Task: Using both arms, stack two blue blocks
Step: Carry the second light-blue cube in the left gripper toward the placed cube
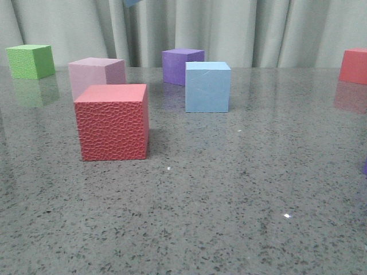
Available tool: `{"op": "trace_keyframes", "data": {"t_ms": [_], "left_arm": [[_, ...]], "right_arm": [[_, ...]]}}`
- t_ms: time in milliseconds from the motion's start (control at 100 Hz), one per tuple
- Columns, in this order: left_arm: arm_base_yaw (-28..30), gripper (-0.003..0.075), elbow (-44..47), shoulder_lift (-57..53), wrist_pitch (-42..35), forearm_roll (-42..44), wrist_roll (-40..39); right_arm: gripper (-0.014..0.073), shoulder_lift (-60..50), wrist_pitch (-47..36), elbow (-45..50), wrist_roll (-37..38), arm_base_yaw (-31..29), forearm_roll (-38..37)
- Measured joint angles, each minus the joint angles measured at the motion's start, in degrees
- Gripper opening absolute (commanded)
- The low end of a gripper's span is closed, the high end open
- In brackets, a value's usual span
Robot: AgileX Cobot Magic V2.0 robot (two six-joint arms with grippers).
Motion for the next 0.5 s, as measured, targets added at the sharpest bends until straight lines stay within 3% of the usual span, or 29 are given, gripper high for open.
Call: {"op": "trace_keyframes", "data": {"t_ms": [500], "left_arm": [[-5.9, 0.0232, -4.2, 6.8, -0.6, -2.2, 1.5]], "right_arm": [[0.059, 0.0, 0.0, 0.0, 0.0, 0.0, 0.0]]}}
